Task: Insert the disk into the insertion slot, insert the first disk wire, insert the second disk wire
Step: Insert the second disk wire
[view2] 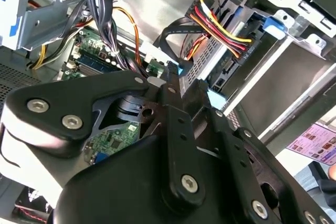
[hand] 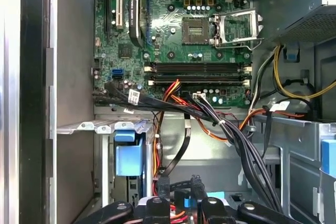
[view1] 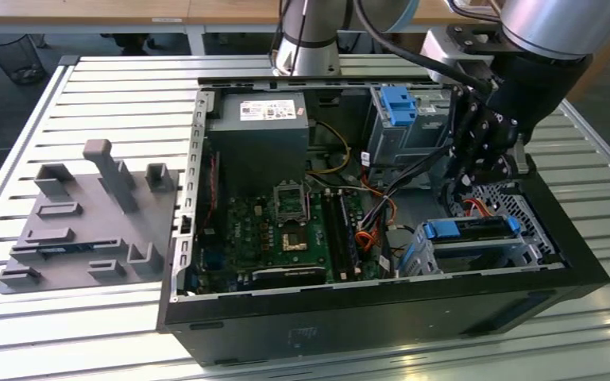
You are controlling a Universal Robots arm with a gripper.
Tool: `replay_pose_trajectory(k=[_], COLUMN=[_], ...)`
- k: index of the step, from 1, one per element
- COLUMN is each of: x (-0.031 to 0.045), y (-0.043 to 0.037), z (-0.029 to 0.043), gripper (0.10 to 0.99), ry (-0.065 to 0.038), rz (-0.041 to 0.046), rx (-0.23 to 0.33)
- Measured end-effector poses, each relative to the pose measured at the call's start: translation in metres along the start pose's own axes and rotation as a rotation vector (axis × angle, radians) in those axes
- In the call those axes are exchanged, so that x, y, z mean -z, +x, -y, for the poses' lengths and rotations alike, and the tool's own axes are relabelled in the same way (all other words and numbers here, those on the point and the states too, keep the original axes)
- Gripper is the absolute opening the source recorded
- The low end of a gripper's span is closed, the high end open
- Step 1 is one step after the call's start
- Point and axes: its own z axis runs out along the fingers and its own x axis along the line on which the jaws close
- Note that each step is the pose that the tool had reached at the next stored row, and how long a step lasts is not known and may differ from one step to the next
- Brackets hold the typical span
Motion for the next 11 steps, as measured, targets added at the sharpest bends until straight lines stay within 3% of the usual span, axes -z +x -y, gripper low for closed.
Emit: replay_pose_trajectory(k=[7, 9, 11], x=[-0.0054, -0.0058, -0.0062], y=[-0.0024, -0.0032, -0.0038], z=[0.0024, 0.003, 0.0037], gripper=[0.282, 0.161, 0.149], ry=[0.0, 0.0, 0.0], rz=[-0.0057, -0.0088, -0.0107], rx=[0.0, 0.0, 0.0])
